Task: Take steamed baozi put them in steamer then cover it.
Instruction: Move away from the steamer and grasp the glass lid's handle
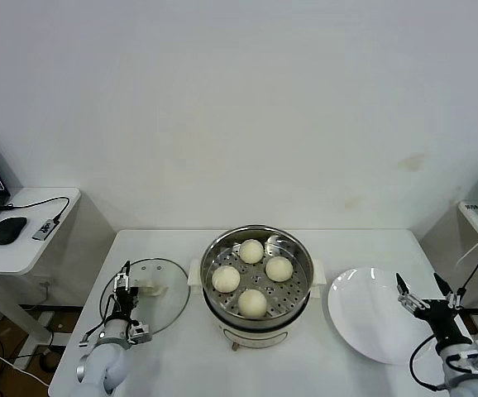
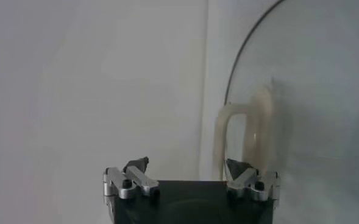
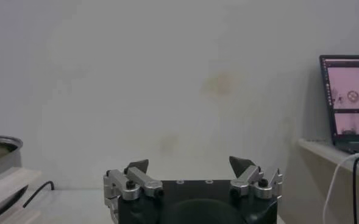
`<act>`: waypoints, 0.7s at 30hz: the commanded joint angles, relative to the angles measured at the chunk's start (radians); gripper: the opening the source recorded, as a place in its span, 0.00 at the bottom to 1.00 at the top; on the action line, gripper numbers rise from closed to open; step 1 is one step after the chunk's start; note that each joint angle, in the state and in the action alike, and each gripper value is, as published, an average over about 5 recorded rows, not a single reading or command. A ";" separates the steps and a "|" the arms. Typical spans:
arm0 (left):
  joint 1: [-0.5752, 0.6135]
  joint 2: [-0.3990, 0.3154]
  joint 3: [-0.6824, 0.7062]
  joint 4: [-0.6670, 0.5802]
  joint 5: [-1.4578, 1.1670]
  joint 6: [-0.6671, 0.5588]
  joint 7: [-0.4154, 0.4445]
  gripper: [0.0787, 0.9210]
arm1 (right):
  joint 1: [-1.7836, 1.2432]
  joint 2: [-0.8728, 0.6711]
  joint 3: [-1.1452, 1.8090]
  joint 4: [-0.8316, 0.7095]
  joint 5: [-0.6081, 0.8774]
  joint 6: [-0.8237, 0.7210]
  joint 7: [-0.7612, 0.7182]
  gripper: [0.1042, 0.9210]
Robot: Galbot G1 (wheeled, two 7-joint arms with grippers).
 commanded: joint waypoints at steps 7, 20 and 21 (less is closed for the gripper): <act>0.003 0.002 0.014 0.013 -0.071 -0.001 -0.030 0.58 | -0.013 0.004 0.002 0.019 -0.006 -0.004 -0.001 0.88; 0.017 0.006 0.008 -0.011 -0.091 0.003 -0.043 0.15 | -0.020 0.003 0.008 0.036 -0.013 0.002 0.000 0.88; 0.022 0.006 0.005 -0.024 -0.095 0.007 -0.043 0.13 | -0.019 0.004 0.008 0.037 -0.013 0.002 0.001 0.88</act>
